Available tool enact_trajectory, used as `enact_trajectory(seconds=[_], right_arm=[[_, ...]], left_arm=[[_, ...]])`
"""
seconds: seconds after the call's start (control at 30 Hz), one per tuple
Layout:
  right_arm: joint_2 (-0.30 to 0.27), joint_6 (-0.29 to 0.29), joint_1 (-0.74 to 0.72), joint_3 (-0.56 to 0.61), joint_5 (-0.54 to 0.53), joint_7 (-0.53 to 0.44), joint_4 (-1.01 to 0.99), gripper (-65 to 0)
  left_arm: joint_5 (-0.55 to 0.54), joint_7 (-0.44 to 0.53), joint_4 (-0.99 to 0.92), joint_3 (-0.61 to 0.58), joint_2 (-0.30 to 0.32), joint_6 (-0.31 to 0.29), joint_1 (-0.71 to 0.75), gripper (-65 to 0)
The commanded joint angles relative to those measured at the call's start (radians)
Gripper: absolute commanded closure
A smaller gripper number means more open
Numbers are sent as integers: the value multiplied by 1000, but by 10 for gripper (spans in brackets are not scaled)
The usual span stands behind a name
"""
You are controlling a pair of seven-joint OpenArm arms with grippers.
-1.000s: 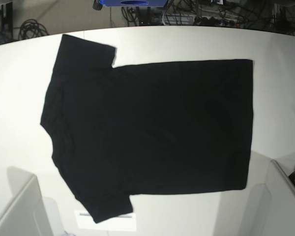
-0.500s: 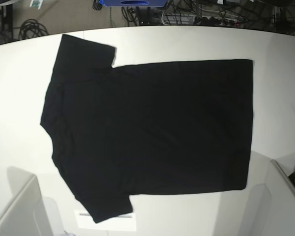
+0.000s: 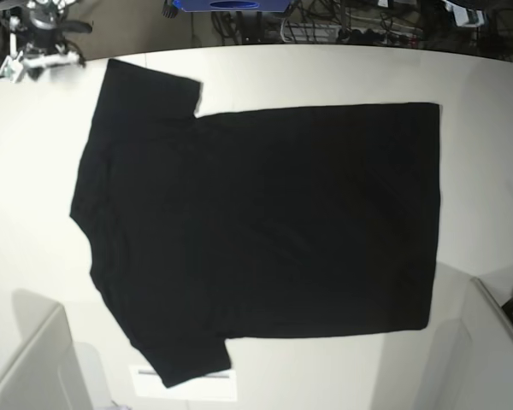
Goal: Fold the T-shirt properly
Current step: 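Move both grippers down to the shoulder corners of the black T-shirt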
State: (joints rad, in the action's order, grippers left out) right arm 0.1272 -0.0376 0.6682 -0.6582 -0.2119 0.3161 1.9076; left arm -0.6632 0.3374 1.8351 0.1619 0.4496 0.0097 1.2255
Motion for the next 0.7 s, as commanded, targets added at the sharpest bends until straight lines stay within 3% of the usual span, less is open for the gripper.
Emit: enact_trajectory(seconds=[0.0, 0.13, 0.23, 0.3, 0.43, 0.47, 0.57, 0.67], right_arm=[[-8, -52, -21, -10, -22, 10, 26, 0], [-8, -249, -147, -19, -126, 236, 26, 0], [-5, -282, -233, -70, -185, 414, 25, -18], [-5, -304, -278, -119, -251, 504, 23, -158], [-5, -367, -322, -226, -427, 636, 23, -348], [-7, -379, -328, -249, -470, 671, 19, -359], [-8, -393, -344, -298, -571, 753, -46, -357], [-22, -393, -344, -305, -619, 757, -162, -357]], left_arm=[[-3, 27, 38, 23, 1, -6, 20, 0], [-8, 27, 108, 77, -4, -6, -10, 0], [-57, 24, 107, 94, -16, -6, -37, 0], [-122, -18, 107, 118, -18, -6, -56, 0], [-206, -179, 107, 215, -38, -6, -111, -232], [-212, -222, 105, 242, -58, -6, -131, -263], [-211, -323, 105, 348, -119, -35, -189, -273], [-217, -398, 105, 466, -200, -179, -243, -281]])
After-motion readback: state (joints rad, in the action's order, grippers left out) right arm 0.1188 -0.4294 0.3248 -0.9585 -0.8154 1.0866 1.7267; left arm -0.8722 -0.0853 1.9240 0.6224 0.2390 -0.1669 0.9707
